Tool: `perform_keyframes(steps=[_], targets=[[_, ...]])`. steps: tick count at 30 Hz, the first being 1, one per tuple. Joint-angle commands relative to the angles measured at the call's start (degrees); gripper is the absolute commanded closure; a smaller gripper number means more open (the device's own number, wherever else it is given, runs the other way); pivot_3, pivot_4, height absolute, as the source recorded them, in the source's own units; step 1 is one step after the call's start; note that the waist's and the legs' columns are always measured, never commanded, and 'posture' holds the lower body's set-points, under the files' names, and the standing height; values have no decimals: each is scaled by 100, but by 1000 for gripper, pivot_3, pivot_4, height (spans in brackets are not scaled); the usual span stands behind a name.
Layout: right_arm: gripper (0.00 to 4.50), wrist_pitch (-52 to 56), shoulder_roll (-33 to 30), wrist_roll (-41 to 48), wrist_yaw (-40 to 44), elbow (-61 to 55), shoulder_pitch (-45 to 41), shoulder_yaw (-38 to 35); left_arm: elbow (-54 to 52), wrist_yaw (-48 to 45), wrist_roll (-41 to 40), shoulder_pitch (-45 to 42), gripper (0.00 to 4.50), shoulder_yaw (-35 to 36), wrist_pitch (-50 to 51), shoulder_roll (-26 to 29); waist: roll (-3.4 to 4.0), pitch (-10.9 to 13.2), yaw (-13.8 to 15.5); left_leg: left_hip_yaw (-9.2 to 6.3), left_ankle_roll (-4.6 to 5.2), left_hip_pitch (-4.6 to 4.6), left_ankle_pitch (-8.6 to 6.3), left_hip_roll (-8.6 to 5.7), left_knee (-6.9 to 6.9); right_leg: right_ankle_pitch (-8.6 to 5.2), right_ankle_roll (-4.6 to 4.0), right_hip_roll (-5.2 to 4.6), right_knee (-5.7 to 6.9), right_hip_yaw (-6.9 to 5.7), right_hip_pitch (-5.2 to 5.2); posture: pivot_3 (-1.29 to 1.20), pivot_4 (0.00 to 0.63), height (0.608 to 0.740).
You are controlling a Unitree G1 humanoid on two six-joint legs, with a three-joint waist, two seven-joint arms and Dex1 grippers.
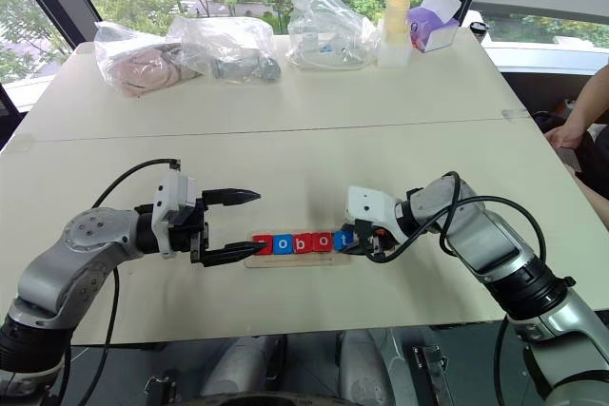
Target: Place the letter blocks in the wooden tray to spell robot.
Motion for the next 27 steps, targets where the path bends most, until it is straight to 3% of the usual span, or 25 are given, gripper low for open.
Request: perform_keyframes(steps=[1,27], targets=[[3081,-35,56,-51,-10,-47,-130,-9,-176,17,-32,12,0,104,-88,11,0,0,-4,0,0,0,0,0,0,0,0,0,0,0,0,0,150,740],[3081,240,262,29,-55,-217,-173,86,-220,159,-72,79,0,132,-37,20,0,0,-2,0,0,0,0,0,1,1,1,1,1,0,0,0,150,740]])
